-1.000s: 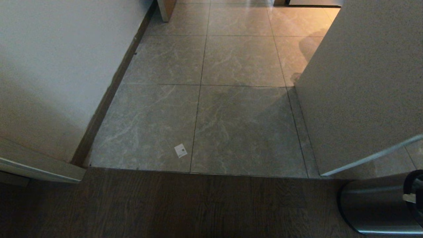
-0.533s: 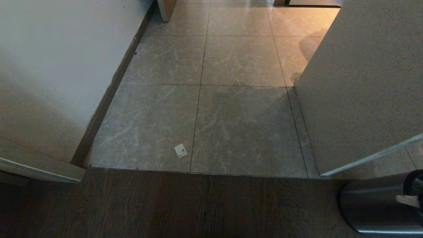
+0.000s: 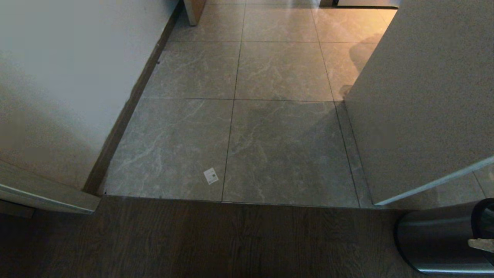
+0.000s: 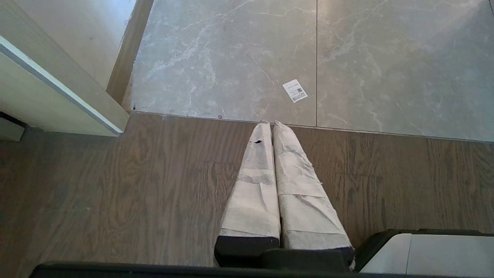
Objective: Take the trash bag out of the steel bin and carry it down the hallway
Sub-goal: Place the outer trash can on the ground
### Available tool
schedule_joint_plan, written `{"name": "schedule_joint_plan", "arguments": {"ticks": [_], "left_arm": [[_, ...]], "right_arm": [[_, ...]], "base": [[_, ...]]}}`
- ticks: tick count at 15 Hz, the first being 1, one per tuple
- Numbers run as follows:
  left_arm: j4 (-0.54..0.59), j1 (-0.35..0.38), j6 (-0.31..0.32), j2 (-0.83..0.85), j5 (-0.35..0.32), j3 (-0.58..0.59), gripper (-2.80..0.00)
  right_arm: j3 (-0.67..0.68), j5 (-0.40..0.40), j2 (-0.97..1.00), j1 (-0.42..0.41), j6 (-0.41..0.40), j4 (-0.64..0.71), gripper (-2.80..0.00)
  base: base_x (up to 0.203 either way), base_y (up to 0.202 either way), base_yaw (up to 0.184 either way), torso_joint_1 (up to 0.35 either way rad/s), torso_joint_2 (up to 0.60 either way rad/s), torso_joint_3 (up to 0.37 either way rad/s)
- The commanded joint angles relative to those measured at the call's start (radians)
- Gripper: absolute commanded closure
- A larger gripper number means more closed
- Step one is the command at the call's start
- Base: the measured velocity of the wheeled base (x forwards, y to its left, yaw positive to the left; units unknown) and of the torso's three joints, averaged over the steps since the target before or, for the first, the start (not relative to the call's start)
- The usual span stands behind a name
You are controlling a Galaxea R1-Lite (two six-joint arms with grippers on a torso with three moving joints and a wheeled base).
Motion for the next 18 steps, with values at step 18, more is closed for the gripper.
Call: {"name": "schedule_joint_plan", "arguments": {"ticks": [18], "left_arm": [[0.0,0.0,0.0,0.0,0.001,0.0,0.0]], "right_arm": [[-0.15,0.191,0.267,0.002,-0.007,-0.045,-2.8]], "base": [[0.0,0.0,0.0,0.0,0.0,0.0]]}}
